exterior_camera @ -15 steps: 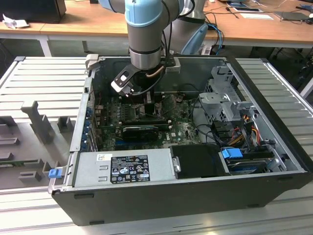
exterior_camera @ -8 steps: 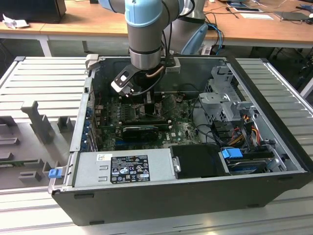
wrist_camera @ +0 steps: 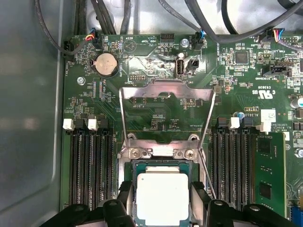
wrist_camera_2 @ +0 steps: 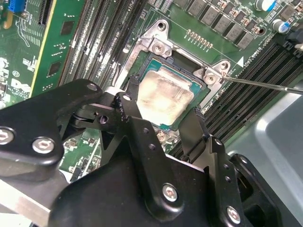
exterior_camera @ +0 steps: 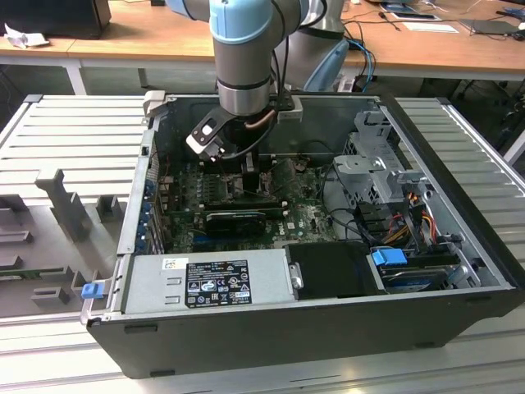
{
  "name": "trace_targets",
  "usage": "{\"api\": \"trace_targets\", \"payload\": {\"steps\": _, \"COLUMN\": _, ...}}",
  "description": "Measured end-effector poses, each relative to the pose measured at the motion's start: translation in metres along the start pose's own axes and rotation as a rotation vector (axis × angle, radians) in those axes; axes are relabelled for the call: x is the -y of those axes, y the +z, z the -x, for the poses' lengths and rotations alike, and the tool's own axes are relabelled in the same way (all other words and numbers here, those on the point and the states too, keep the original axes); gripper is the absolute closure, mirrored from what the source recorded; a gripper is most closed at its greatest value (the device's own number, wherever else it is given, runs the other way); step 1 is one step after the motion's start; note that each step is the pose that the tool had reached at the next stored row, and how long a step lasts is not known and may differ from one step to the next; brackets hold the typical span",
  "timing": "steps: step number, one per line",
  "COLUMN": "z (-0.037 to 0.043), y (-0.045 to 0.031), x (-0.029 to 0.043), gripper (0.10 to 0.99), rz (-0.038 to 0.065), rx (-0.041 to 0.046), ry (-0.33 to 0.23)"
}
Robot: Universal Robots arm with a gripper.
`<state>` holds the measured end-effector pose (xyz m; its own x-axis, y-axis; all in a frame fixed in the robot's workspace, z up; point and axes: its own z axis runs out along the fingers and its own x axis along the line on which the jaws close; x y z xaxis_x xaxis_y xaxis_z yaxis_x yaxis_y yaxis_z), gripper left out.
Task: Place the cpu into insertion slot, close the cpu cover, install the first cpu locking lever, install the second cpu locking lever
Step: 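Place the cpu into insertion slot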
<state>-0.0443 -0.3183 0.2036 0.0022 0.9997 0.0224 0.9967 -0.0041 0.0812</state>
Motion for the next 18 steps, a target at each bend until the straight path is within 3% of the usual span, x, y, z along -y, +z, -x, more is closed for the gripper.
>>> {"api": "trace_targets", "payload": {"steps": 11, "z": -0.0002, "y": -0.0092, "x": -0.0008, "gripper": 0.498, "rz": 0.000, "rx": 0.0001, "ry": 0.000}}
{"api": "trace_targets", "payload": {"steps": 13, "z": -0.0002, "y": -0.0095, "x": -0.0008, "gripper": 0.627, "rz": 0.000, "rx": 0.0001, "ry": 0.000}}
{"api": "trace_targets", "payload": {"steps": 14, "z": -0.0002, "y": -0.0097, "x": -0.0008, "gripper": 0.745, "rz": 0.000, "rx": 0.0002, "ry": 0.000}}
{"api": "trace_targets", "payload": {"steps": 15, "z": -0.0002, "y": -0.0099, "x": -0.0008, "gripper": 0.745, "rz": 0.000, "rx": 0.0002, "ry": 0.000}}
{"api": "trace_targets", "payload": {"steps": 18, "z": -0.0002, "y": -0.0109, "x": -0.0009, "gripper": 0.929, "rz": 0.000, "rx": 0.0005, "ry": 0.000}}
